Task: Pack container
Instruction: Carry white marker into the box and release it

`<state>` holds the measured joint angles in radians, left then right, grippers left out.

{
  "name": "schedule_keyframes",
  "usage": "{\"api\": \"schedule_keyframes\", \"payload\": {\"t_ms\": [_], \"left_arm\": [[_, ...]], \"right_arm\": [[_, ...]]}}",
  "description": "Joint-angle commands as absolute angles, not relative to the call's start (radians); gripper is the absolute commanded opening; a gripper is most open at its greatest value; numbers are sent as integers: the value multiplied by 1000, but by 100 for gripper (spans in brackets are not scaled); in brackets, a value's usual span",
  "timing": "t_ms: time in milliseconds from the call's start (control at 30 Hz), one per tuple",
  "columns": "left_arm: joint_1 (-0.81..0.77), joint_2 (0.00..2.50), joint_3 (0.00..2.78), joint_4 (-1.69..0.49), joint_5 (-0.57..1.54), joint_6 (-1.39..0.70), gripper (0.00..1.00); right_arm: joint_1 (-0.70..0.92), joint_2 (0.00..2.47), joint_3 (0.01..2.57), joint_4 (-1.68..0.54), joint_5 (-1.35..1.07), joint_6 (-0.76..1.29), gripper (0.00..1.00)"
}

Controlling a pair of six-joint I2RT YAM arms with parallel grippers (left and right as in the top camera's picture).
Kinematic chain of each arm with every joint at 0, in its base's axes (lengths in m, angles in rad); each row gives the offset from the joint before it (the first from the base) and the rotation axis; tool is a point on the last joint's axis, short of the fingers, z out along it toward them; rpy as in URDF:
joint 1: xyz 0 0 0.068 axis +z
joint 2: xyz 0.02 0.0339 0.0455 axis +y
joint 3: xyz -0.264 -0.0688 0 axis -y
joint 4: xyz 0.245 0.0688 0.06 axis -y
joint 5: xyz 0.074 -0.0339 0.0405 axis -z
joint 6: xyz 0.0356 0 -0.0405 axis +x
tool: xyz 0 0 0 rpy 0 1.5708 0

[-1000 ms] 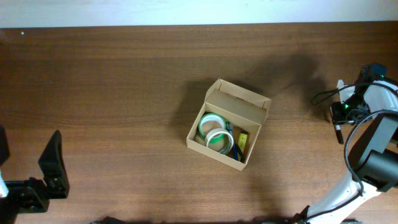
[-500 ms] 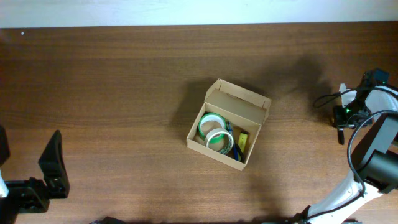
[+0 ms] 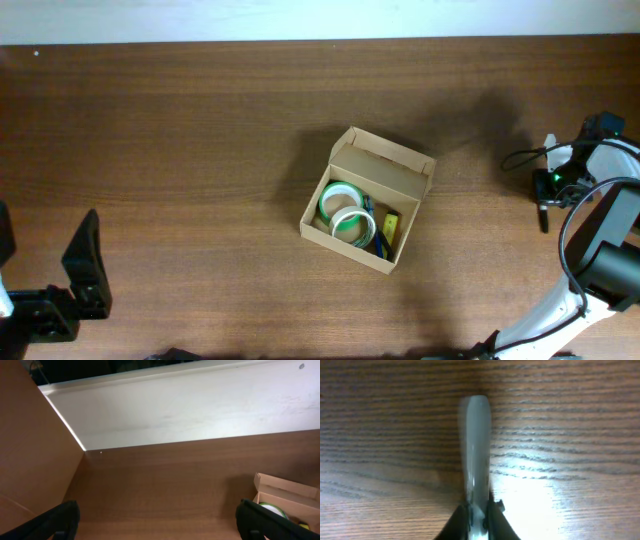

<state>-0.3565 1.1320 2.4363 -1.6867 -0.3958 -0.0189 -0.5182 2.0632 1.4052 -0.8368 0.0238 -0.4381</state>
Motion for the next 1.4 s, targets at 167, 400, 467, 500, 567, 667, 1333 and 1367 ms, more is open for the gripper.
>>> {"api": "schedule_keyframes", "payload": {"t_ms": [167, 400, 467, 500, 567, 667, 1333, 1367], "left_arm": [[-350, 1132, 2434, -1684, -393, 1, 99], [-350, 1132, 2434, -1680, -393, 1, 100], [-350, 1132, 2434, -1676, -393, 1, 100], [-350, 1132, 2434, -1677, -393, 1, 100], [-350, 1132, 2434, -1677, -393, 1, 100], [-350, 1132, 2434, -1677, -394, 1, 100], [-350, 1132, 2434, -1687, -434, 1, 99], [-350, 1132, 2434, -1687, -434, 1, 100]], "right_arm": [[-524, 2068, 1376, -830, 7, -329, 4], [-522, 1993, 1501, -918, -47, -279, 4], [-509, 1946, 1631, -1019, -133, -274, 4], [-501, 1932, 1673, -1050, -157, -274, 4], [-474, 1906, 1779, -1127, -185, -275, 4], [-405, 1880, 1932, -1244, -222, -275, 4], [467, 1899, 2091, -1674, -234, -464, 4], [480, 1899, 2030, -1674, -241, -464, 4]]}}
